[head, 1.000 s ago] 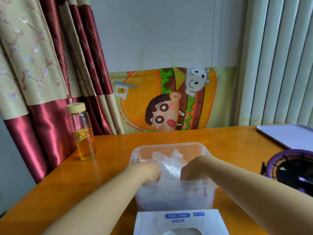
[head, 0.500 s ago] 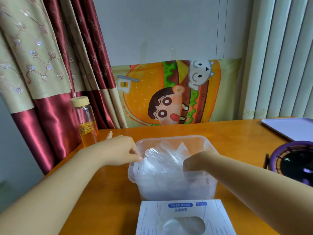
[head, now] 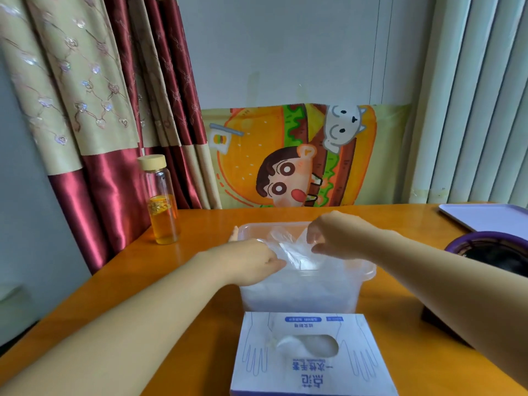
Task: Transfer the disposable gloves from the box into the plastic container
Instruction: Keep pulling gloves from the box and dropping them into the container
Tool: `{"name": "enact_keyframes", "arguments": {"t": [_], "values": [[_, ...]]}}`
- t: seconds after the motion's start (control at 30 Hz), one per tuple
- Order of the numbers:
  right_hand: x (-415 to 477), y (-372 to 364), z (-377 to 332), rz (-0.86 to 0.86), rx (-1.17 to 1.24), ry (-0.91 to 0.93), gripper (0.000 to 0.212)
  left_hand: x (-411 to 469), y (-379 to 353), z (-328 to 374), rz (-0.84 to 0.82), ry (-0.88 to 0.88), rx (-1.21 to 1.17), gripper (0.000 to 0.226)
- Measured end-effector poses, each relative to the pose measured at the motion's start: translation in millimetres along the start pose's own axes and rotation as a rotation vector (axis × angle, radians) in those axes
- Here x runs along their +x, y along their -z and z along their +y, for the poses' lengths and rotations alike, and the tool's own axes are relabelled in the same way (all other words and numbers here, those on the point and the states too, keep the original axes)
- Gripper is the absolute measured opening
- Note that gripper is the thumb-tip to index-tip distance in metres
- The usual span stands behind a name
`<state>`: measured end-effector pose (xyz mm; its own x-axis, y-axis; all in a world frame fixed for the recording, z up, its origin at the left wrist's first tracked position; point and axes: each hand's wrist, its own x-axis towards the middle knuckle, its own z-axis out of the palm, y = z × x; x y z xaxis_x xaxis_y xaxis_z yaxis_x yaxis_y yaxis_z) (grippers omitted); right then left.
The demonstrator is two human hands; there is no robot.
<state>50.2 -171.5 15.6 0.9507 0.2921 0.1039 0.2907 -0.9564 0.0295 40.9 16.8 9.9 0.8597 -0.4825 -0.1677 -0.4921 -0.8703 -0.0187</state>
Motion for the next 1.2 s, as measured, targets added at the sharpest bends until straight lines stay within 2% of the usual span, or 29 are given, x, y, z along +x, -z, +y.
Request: {"name": "enact_keyframes", "arguments": {"t": [0.07,0.13,0.2,0.27,0.3,0.33,0.4,0.5,0.57,0.63,0.77,1.03,1.2], "values": [[-16,9,-5,0.103,0.078,0.050,0.022,-7,2,1,0.006,0.035,-0.047,0.050],[-36,16,-17,0.111,0.144,0.145,0.017,-14,6,-3,0.082,0.014,-0.082,0.045],[-59,15,-31,-0.017,0.117,0.243,0.017,-23,4,-8,0.269,-0.065,-0.068,0.035],[-76,2,-40,-0.183,0.058,0.317,0.022,-37,-5,-6,0.568,-0.217,-0.123,0.026],[-81,-8,-41,-0.253,0.022,0.332,0.027,-46,-10,-3,0.661,-0.285,-0.198,0.024],[-85,-19,-42,-0.302,-0.009,0.335,0.032,-55,-18,1,0.667,-0.330,-0.256,0.021],[-85,-36,-38,-0.331,-0.046,0.333,0.037,-65,-39,7,0.474,-0.346,-0.283,0.026],[-82,-50,-39,-0.310,0.002,0.328,0.037,-66,-74,9,0.089,-0.229,-0.174,0.069],[-79,-57,-42,-0.290,0.006,0.350,0.042,-63,-86,5,-0.011,-0.160,-0.210,0.085],[-77,-63,-45,-0.256,0.031,0.355,0.038,-60,-89,2,-0.042,-0.133,-0.239,0.090],[-74,-73,-51,-0.163,0.070,0.388,0.019,-57,-88,4,-0.076,-0.130,-0.222,0.091],[-85,-56,-54,-0.041,0.004,0.412,0.020,-58,-88,4,-0.079,-0.109,-0.275,0.088],[-97,-48,-55,-0.044,-0.045,0.452,0.017,-58,-88,8,-0.074,-0.117,-0.290,0.087]]}}
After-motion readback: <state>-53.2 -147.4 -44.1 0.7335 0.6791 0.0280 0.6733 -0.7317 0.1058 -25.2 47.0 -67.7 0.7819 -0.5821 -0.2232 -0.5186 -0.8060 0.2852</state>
